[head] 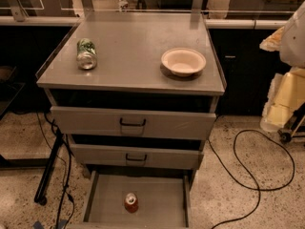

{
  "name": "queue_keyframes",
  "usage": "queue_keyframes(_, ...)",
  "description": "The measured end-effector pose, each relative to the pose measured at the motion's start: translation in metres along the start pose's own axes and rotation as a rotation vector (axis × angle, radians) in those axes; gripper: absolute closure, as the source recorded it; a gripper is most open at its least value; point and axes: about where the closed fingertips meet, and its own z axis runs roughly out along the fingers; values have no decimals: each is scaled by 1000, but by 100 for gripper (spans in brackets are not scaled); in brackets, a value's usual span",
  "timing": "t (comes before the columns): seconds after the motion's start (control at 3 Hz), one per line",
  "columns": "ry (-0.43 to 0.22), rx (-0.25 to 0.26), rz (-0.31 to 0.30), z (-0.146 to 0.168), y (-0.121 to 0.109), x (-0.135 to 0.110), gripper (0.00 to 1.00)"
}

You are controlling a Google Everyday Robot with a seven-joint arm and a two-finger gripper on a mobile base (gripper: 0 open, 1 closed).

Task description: Pick coke can from bottom drawer and place on counter

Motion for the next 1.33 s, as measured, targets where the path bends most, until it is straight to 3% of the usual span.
queue_keyframes(0.33,-1,8,0,1,1,-1,0)
queue_keyframes(0.67,-4,-13,23,30,18,2,0)
queue_keyframes(1.0,-7,-102,47,88,43,10,0)
queue_keyframes(1.33,-7,-102,47,88,43,10,0)
